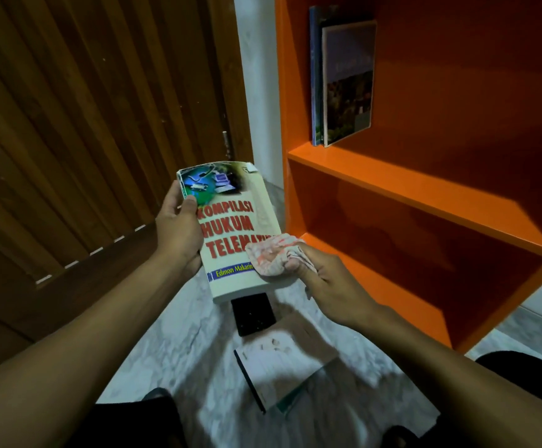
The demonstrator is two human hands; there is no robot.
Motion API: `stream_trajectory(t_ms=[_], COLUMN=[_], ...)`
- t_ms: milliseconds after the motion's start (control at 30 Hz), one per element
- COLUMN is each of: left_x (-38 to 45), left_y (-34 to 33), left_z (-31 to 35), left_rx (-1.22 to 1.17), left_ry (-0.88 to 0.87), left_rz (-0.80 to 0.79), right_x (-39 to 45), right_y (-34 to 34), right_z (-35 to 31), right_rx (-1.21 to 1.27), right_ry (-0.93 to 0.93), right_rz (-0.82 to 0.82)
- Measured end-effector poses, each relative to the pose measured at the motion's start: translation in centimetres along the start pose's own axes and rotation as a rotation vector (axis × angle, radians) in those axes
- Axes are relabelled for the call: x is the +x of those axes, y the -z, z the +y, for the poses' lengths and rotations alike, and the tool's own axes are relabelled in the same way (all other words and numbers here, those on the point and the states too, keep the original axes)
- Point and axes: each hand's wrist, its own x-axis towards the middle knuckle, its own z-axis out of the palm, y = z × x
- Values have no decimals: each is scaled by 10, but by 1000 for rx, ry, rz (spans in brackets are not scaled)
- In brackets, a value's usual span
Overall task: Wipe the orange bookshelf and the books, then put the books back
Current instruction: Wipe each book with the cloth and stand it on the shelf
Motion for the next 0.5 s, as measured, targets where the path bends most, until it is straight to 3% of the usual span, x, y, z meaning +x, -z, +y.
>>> stream_trajectory(t_ms=[133,267,367,500], left_x=[4,-2,-13,-33], left_y=[7,10,8,-1], left_z=[3,3,3,-5], left_rx=[34,208,311,367], left_ry=[-39,-132,-151,-115], left_rz=[25,-59,-167,-286], right_x=[-5,-2,8,24], right_y=[-3,5,13,22], right_z=[-4,-6,4,9], right_rx=[16,6,-71,223], right_ry=[2,-48,-48,-251], right_rz=[-87,-147,109,576])
